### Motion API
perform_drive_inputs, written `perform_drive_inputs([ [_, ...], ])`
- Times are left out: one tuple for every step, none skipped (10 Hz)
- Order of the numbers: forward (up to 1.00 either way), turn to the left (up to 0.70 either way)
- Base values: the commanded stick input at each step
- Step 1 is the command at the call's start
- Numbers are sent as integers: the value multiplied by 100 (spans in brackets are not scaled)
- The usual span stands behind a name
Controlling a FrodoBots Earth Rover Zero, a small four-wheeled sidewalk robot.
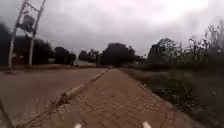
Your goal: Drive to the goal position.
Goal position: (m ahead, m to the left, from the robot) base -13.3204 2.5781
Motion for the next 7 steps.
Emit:
perform_drive_inputs([
  [50, 17],
  [50, 6],
  [50, 0],
  [50, 0],
  [50, 0],
  [50, 0],
  [50, 0],
])
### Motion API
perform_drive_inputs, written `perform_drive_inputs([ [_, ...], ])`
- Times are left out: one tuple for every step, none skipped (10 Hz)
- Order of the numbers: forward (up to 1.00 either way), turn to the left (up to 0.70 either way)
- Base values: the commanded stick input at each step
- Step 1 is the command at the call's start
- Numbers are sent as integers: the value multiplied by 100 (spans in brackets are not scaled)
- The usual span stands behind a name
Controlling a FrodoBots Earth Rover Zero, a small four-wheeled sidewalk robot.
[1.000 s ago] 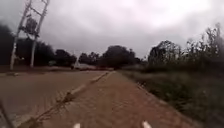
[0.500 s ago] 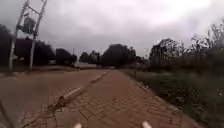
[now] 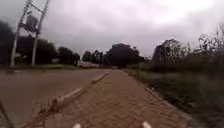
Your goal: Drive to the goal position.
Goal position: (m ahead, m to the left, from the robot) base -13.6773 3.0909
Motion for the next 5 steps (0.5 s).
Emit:
perform_drive_inputs([
  [50, 0],
  [50, 2],
  [50, 6],
  [34, 5],
  [0, 6],
])
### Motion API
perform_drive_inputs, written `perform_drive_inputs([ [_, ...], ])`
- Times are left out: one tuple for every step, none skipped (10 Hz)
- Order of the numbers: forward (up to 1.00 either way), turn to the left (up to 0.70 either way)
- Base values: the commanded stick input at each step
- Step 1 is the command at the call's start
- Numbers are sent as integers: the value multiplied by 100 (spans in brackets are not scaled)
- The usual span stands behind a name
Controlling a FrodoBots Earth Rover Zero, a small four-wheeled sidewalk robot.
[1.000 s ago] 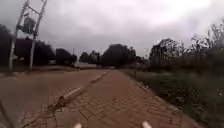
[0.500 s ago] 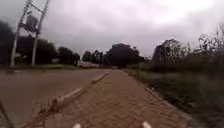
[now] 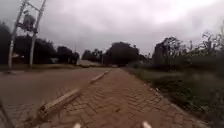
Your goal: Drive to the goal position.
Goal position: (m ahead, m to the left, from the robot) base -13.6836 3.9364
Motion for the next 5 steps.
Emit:
perform_drive_inputs([
  [0, 4],
  [0, 1],
  [0, 1],
  [0, 6],
  [0, 10],
])
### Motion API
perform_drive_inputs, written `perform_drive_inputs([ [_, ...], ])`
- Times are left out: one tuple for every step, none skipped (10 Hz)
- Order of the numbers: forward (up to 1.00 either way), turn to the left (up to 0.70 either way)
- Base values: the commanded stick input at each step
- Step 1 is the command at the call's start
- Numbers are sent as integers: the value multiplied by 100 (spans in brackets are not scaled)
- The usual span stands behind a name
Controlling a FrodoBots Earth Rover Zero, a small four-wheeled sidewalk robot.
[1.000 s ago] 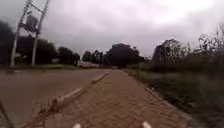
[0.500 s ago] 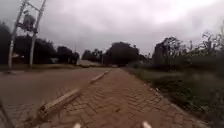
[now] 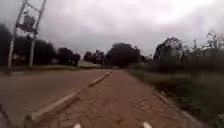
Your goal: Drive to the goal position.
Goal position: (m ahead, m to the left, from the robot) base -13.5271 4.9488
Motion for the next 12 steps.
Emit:
perform_drive_inputs([
  [-50, 2],
  [-50, 1],
  [-50, 0],
  [0, 1],
  [0, 19],
  [0, 25],
  [0, 11],
  [0, 17],
  [0, -4],
  [0, -25],
  [0, -46],
  [0, -50],
])
